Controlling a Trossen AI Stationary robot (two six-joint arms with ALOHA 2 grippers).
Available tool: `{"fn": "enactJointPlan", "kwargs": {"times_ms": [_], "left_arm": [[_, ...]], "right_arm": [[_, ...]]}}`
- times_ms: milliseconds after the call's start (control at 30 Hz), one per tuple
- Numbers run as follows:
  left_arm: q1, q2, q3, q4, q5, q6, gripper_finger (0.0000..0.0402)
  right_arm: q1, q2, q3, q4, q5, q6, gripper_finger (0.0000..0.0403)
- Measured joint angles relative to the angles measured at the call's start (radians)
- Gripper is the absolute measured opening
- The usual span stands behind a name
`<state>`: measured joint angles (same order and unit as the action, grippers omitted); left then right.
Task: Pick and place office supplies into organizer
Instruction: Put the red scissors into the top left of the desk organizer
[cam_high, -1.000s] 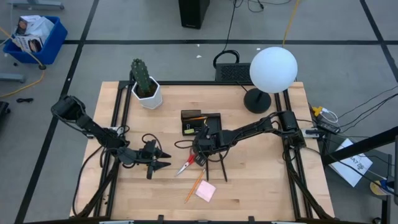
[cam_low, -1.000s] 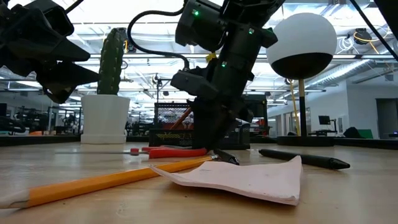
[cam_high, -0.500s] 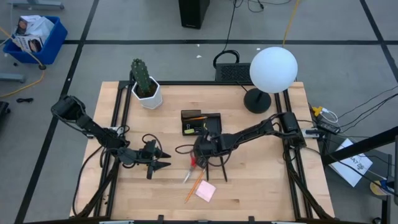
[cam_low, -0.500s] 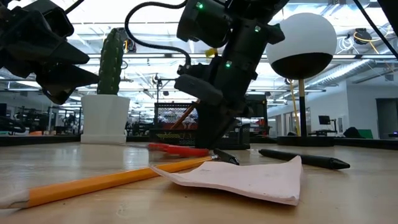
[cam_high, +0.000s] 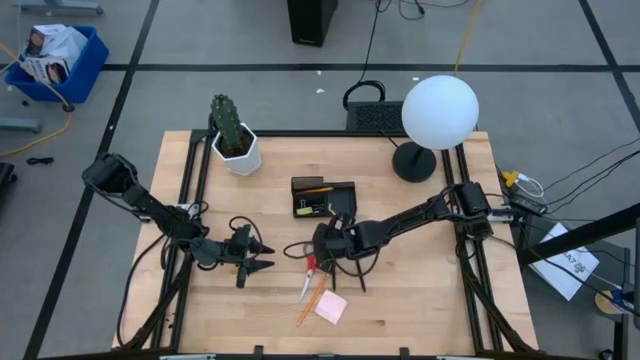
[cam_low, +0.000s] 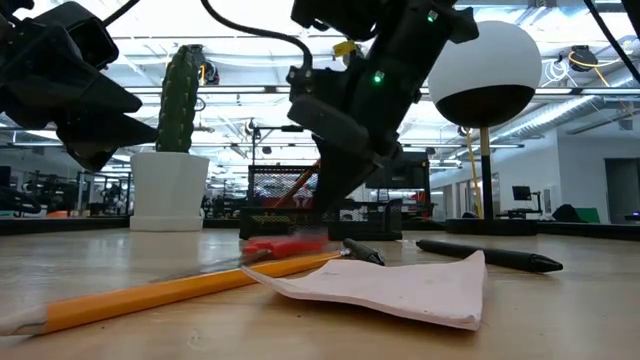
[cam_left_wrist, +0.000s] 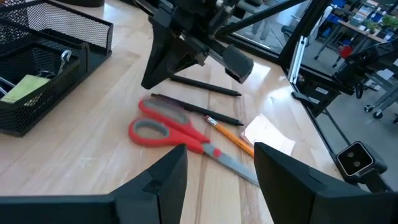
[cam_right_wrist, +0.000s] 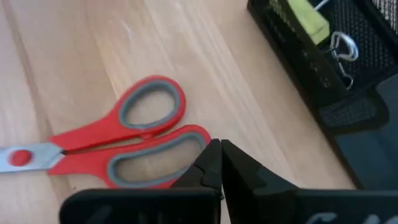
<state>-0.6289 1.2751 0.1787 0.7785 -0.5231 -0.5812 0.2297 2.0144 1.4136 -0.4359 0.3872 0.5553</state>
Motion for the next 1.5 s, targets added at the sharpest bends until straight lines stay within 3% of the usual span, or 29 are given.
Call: {"fn": "enactJointPlan", "kwargs": {"times_ms": [100,300,567,700,1500], "left_arm": [[0.000,0.000,0.000,0.000,0.000,0.000,0.0189],[0.000,0.000,0.000,-0.001,0.000,-0.004,0.0189],[0.000,0.000,0.000,0.000,0.000,-0.006,0.0189],[0.000,0.000,0.000,0.000,0.000,-0.004,0.0189],[0.000,0.000,0.000,0.001,0.011,-0.023,0.0189]], "right_arm": [[0.001,-0.007,0.000,0.005,-0.045,-0.005,0.0003],[-0.035,-0.018,0.000,0.063,-0.246,-0.026,0.0008],[-0.091,-0.019,0.001,0.054,-0.285,-0.011,0.0106],[-0.097,-0.010,0.002,0.065,-0.310,0.001,0.0134],[-0.082,0.054,0.005,0.031,-0.305,-0.003,0.0121]]}}
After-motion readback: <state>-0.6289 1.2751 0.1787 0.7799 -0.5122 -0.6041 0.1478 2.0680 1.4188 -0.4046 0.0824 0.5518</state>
